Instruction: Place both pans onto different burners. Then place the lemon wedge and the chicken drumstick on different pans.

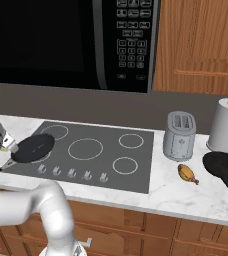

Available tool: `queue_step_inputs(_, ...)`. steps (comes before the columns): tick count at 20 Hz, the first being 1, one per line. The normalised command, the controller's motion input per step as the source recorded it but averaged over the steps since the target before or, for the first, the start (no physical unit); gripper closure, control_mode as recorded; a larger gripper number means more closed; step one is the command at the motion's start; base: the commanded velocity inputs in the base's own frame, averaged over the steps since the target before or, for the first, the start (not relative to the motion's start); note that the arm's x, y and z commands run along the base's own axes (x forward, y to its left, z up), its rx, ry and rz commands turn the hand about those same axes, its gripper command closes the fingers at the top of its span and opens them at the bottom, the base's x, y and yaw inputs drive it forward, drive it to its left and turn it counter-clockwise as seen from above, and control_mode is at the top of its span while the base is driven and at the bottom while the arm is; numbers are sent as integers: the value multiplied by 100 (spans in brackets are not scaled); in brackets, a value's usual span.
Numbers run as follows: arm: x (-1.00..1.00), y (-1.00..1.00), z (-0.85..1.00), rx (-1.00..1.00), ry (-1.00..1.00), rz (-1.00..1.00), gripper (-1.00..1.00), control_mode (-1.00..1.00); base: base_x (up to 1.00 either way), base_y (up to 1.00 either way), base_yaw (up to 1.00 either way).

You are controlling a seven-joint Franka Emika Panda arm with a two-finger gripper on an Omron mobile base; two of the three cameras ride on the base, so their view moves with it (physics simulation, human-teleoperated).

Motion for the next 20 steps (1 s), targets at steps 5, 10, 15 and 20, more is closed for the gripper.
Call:
queue_step_inputs(5, 23, 17, -15, 0, 0, 0, -100, -100, 0, 0, 0)
queue_step_inputs(10, 10, 18, -15, 0, 0, 0, -100, -100, 0, 0, 0)
queue_step_inputs(15, 2, 12, -19, 0, 0, 0, -100, -100, 0, 0, 0)
queue_step_inputs(20, 0, 3, -17, 0, 0, 0, 100, -100, 0, 0, 0)
